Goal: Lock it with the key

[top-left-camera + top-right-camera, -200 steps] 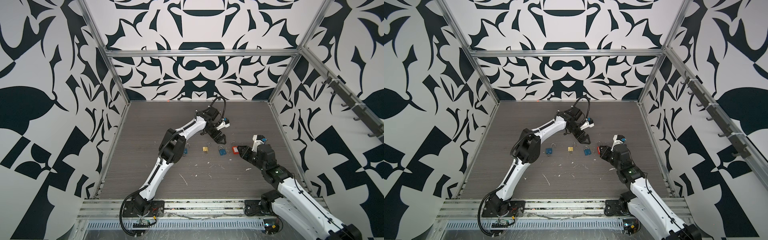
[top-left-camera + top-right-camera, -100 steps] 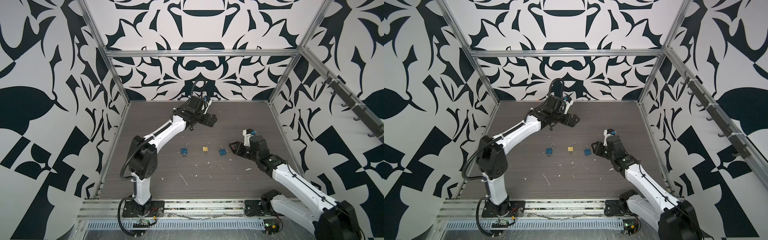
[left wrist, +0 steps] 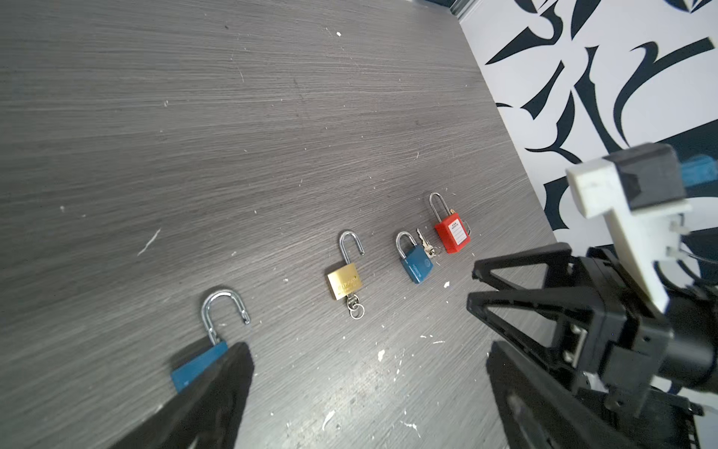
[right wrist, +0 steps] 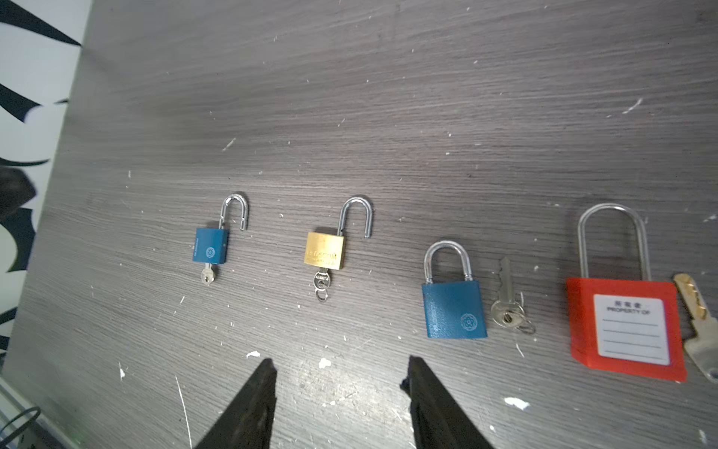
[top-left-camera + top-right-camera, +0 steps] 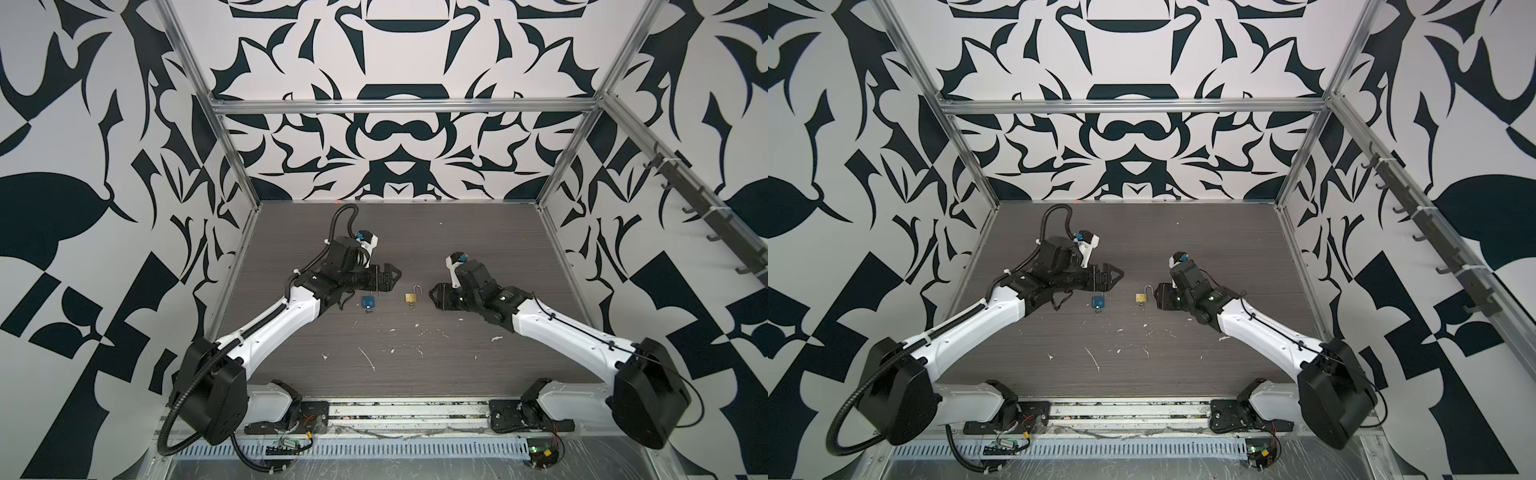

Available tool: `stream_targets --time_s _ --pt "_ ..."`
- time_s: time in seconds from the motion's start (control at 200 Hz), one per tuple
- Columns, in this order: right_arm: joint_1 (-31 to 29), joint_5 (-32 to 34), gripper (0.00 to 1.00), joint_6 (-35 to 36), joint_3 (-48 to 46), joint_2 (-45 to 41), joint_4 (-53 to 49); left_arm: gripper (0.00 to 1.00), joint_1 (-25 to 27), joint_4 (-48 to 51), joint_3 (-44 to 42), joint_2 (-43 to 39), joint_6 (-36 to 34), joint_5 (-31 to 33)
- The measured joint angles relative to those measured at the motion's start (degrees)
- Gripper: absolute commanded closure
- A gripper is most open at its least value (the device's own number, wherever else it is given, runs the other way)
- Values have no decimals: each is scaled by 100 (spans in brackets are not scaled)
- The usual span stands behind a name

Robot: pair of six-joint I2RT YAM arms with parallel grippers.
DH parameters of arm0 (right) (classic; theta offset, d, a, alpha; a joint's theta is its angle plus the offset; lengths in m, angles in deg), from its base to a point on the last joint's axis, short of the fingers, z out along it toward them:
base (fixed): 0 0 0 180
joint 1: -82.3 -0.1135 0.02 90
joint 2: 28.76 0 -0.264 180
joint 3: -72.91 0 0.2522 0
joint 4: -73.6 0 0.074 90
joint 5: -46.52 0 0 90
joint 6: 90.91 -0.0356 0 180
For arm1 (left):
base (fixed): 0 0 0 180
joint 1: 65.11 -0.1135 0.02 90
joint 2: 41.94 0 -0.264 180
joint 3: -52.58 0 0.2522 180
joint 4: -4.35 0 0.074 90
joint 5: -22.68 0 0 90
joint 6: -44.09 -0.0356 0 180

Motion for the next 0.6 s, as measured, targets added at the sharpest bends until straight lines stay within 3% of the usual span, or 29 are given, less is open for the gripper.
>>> stream_targets --time_s 0.185,0.445,0.6 --pt "-149 538 56 105 592 756 -354 3 0 -175 -551 -584 162 160" --pt "-487 861 47 162 1370 2048 -498 4 -133 -328 -813 -682 308 127" --pt "-717 960 46 173 1829 2540 -586 4 -586 -573 -1078 -833 446 -184"
